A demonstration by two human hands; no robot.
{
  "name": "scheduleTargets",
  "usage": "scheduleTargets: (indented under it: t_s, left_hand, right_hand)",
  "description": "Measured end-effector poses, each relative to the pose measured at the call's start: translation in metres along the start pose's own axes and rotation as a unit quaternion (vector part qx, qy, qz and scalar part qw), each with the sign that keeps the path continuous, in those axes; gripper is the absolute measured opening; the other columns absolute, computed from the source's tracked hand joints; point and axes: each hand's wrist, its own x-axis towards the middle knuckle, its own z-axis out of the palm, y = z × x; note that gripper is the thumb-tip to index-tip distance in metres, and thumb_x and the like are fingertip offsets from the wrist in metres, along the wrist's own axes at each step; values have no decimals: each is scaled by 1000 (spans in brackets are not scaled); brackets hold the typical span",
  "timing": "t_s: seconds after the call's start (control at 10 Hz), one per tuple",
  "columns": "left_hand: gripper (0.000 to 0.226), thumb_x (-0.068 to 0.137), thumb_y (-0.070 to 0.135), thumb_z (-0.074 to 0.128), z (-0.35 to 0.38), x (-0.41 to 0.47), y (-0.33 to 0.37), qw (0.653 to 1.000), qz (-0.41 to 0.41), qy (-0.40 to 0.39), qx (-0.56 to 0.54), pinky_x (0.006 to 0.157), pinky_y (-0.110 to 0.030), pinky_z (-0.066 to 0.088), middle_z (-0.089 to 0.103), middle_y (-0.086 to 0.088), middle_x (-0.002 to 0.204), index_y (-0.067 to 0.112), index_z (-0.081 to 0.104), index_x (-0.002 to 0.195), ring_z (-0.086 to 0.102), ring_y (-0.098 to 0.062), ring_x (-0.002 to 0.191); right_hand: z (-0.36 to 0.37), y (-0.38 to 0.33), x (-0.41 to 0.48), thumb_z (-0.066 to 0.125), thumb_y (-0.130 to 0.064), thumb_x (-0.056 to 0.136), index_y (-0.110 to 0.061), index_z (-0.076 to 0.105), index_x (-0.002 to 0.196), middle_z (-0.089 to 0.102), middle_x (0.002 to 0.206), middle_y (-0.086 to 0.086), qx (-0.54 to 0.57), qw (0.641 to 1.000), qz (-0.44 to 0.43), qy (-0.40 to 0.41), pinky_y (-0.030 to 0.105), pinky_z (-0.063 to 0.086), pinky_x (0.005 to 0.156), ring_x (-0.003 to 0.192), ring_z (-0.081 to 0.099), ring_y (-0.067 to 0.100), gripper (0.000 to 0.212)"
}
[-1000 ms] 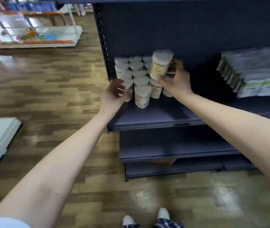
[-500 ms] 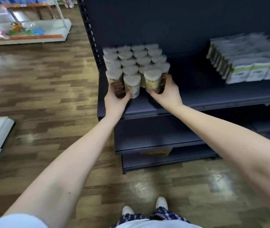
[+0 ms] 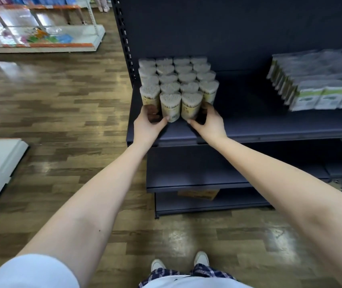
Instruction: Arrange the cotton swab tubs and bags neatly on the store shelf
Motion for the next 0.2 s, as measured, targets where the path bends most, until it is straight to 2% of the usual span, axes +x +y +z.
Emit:
scheduleTargets:
  t_s: [0.1,0.2]
  left_hand:
    - [49,75,34,77,2,-5,0,1000,-14,-1,-11,78,-10,40,62,8,102,13,54,113,59,-3,93]
    - [44,79,25,74,-19,-2,9,986,-20,78,-143,84,-20,46,62,4,104,10,53,114,62,-3,92]
  right_hand:
    - [-8,1,-8,69,-32,82,-8,41,134,52,130,12,26,999,-26,14,29,40,97,119,49,25,64]
    - [-23,0,-25,64,-25,87,-10,43,132,56,121,7,99,994,-17,40,29,45,95,112,53,18,52]
